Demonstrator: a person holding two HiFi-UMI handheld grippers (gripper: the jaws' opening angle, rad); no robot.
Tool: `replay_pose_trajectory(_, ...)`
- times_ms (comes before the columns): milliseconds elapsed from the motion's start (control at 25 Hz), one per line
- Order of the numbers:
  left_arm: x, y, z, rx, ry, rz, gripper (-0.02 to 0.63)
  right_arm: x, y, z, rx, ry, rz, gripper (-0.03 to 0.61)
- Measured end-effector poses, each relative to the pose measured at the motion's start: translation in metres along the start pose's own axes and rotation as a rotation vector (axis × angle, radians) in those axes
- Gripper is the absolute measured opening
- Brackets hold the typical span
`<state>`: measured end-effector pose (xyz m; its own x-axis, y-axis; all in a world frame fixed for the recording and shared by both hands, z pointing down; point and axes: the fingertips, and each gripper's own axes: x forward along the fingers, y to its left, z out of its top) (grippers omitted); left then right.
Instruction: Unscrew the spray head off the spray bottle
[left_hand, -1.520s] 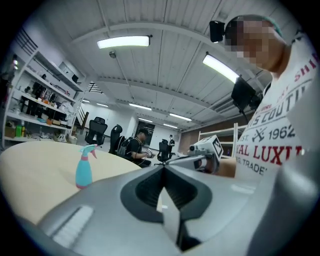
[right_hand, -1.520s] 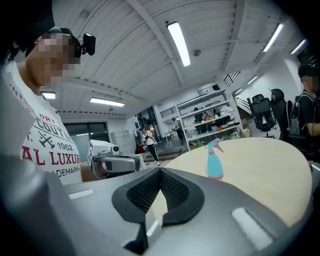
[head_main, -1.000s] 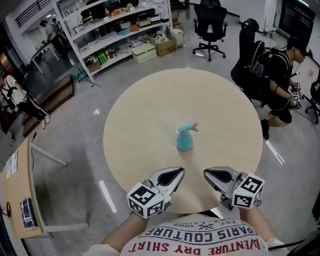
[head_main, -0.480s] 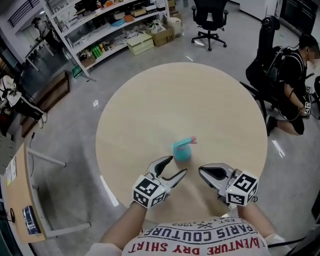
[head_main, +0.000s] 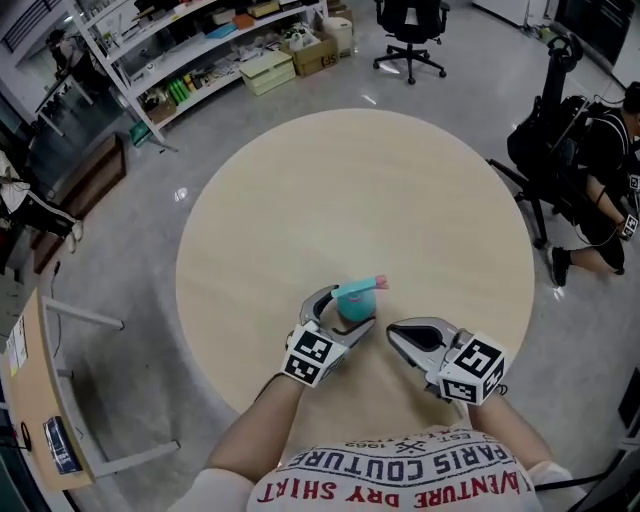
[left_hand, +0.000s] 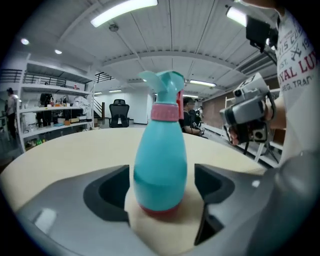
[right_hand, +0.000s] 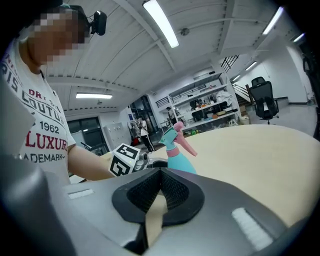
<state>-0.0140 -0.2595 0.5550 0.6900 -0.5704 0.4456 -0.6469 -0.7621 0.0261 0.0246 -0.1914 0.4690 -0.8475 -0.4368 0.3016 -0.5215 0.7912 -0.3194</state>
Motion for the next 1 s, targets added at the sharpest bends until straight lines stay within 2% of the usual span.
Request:
replay_pose_trajectory(80, 0.002, 0.003, -0.006, 0.021, 0.024, 0.012, 0.393, 0.004, -0.001, 0.0, 0.003, -0.004, -0.002, -0.003)
replay_pose_trajectory(200, 0.004, 0.004, -0.013, -0.001, 0.034, 0.007, 0.39, 0.008, -0.002, -0.003, -0.001, -0.001, -0.006, -0.003)
replay_pose_trajectory(280, 0.006, 0.004, -0.013, -0.004, 0.033, -0.001, 0.348, 0.01, -0.002, -0.005, 0.003, -0.005, 0.0, -0.003)
replay_pose_trajectory(400, 0.008, 0.003, -0.014, 0.019, 0.041, -0.001, 0.345, 0.013, -0.005, -0.008, 0.007, -0.01, -0.007, -0.003)
replay_pose_trajectory(520, 0.01, 0.003, -0.013, 0.022, 0.052, 0.004, 0.342, 0.016, -0.013, -0.004, -0.019, -0.017, -0.057, -0.003)
replay_pose_trajectory(680, 0.009, 0.003, -0.014, -0.016, 0.076, 0.032, 0.342, 0.025, -0.022, 0.007, -0.092, -0.03, -0.157, -0.009)
replay_pose_trajectory(760, 0.008, 0.001, -0.013, -0.025, 0.083, 0.043, 0.342, 0.029, -0.019, 0.014, -0.132, -0.041, -0.17, -0.008)
replay_pose_trajectory(840, 0.008, 0.0, -0.012, -0.037, 0.086, 0.046, 0.342, 0.035, -0.016, 0.019, -0.161, -0.048, -0.158, 0.13)
replay_pose_trajectory(1000, 0.006, -0.004, -0.013, -0.066, 0.086, 0.054, 0.342, 0.047, -0.016, 0.021, -0.213, -0.039, -0.196, 0.13)
